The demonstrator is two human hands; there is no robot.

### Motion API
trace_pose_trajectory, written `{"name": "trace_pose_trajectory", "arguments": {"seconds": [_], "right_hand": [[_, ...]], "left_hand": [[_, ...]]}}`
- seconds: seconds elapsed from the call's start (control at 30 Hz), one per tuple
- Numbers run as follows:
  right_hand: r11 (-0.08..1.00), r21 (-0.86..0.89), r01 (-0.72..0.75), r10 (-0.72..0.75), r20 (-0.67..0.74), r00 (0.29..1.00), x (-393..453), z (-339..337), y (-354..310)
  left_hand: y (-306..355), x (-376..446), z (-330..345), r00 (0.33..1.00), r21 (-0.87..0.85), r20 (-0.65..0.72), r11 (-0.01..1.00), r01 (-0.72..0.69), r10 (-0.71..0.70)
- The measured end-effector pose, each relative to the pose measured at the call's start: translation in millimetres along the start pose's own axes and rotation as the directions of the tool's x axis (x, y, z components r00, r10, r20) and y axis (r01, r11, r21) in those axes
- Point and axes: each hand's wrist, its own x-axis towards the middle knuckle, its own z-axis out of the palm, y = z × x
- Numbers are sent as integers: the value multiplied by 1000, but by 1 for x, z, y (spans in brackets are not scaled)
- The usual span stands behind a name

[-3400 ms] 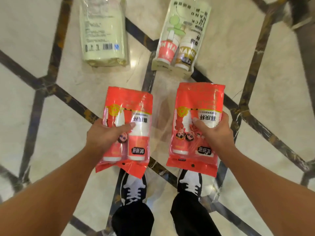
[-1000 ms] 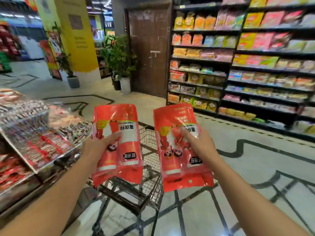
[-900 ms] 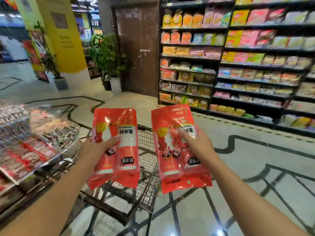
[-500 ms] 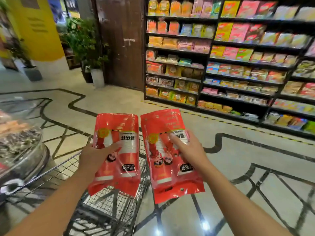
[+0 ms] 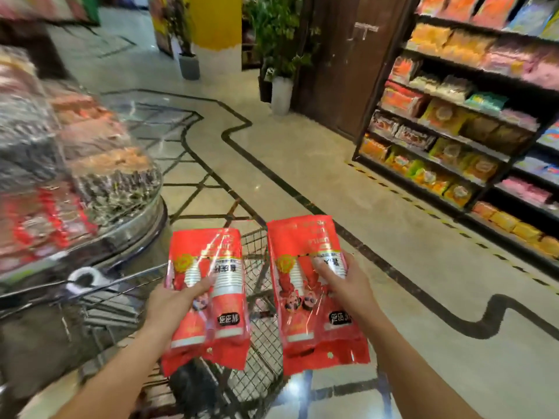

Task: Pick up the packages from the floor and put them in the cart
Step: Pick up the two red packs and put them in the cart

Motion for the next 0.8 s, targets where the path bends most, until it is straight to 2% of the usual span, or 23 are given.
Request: {"name": "trace_pose_trajectory", "arguments": {"seconds": [0.13,0.37,0.53,0.7,0.8], "right_hand": [[1000,-18,3,-1,124,992,43,47,0],[989,-145,-30,76,324,943,111,115,24],[968,-249,-26,140,455,880,169,153,46],[944,-324,-57,230,524,820,206,187,111],[923,-372,-97,298,533,792,217,208,160]], "left_hand": [[-32,22,-21,986,45,-139,994,102,-95],[-73,44,-13,927,-12,-291,970,243,-236],[-111,73,28,797,-80,-432,899,431,-421],[-170,106,74,673,-118,-539,836,536,-507],[-205,127,96,641,-82,-581,819,568,-503]]}}
